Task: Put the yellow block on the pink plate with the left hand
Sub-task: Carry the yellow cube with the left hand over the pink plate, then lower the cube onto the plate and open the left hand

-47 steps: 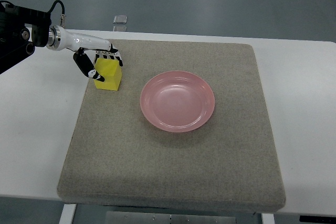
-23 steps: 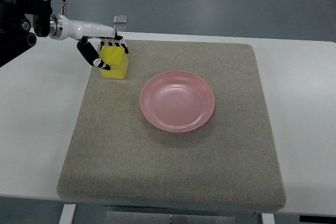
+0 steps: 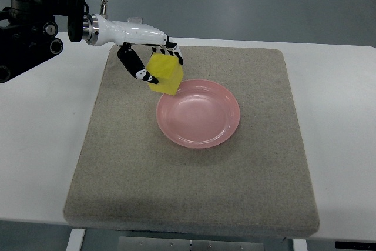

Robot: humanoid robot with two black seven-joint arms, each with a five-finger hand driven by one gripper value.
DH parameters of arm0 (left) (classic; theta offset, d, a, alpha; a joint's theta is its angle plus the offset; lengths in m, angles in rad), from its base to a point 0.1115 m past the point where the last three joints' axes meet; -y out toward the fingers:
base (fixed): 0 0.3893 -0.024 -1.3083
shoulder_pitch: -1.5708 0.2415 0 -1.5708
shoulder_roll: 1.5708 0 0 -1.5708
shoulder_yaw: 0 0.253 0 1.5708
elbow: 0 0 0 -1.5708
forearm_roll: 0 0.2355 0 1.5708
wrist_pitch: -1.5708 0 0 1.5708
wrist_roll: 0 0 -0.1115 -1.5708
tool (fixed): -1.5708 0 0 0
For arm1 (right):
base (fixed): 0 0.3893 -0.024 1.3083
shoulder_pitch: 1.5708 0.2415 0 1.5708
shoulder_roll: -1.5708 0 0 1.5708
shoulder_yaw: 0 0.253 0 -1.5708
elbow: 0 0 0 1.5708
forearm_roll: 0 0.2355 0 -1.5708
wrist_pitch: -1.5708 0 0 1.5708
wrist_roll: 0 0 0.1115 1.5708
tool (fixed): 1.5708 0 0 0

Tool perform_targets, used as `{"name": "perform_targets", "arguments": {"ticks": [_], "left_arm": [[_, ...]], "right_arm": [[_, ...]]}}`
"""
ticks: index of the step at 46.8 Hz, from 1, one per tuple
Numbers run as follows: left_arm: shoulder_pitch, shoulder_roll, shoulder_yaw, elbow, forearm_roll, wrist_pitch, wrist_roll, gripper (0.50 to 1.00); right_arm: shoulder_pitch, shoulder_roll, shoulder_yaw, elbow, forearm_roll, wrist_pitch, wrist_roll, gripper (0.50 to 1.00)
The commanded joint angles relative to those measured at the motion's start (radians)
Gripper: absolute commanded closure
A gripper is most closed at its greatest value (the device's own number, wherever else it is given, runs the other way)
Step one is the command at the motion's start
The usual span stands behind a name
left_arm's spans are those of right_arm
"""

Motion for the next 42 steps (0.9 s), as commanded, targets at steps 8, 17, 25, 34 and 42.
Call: {"name": "perform_targets", "arguments": {"ticks": [8, 17, 25, 34, 42], "left_arm": [[0.007, -0.006, 0.010, -0.109, 0.018, -0.001, 0.001, 1.000], [0.012, -0.008, 0.010, -0.115, 0.093, -0.001, 0.000, 1.000], [0.021, -0.026, 0.012, -0.106, 0.092, -0.001, 0.004, 1.000], [0.067, -0.063, 0.013, -0.044, 0.093, -0.001, 0.010, 1.000], [0.079, -0.086, 0.013, 0.002, 0.093, -0.001, 0.010, 1.000]], "right_arm": [[0.000, 0.000, 0.000, 0.000, 0.000, 0.000, 0.000, 0.576], [0.000, 0.000, 0.000, 0.000, 0.000, 0.000, 0.000, 0.576], [0.000, 0.000, 0.000, 0.000, 0.000, 0.000, 0.000, 0.576], [0.000, 0.000, 0.000, 0.000, 0.000, 0.000, 0.000, 0.576], [0.000, 0.000, 0.000, 0.000, 0.000, 0.000, 0.000, 0.576]]}}
